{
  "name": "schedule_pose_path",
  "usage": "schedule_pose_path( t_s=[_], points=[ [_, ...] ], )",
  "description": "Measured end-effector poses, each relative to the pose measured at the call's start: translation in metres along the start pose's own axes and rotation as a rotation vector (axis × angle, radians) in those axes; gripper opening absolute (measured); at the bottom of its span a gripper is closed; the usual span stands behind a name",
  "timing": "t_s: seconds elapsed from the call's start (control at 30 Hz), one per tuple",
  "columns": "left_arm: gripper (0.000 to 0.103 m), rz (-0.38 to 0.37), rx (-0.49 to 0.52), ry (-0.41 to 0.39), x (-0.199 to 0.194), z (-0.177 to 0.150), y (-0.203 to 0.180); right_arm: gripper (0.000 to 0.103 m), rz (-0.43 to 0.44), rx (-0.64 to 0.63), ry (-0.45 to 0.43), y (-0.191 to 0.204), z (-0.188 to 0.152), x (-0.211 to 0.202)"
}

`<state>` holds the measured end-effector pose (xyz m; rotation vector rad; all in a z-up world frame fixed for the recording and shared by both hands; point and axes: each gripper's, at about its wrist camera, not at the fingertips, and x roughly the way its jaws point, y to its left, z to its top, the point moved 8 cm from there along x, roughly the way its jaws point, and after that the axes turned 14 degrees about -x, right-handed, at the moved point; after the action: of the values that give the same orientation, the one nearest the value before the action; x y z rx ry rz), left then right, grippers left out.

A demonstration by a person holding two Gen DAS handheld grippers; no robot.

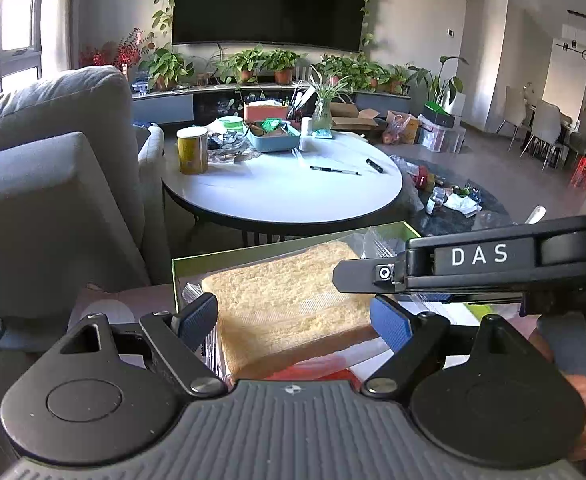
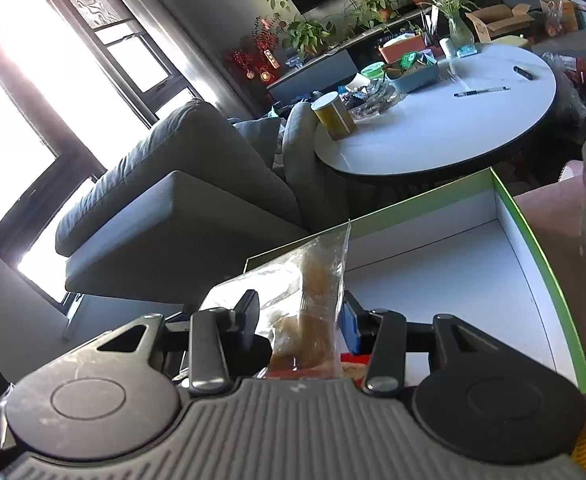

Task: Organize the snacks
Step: 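Lower the bread loaf into the green box and open the left tool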

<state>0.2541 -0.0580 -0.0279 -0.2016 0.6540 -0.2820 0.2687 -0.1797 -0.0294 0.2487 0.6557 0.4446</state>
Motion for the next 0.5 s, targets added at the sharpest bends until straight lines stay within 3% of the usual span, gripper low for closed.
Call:
schedule_pose_path(
  t_s=[0.5],
  points=[
    [0.081,0.019,-0.015,0.046,0.027,-0.006,0.015,0.062,-0.014,0.007,0.049,-0.008,-0.009,0.027]
  ],
)
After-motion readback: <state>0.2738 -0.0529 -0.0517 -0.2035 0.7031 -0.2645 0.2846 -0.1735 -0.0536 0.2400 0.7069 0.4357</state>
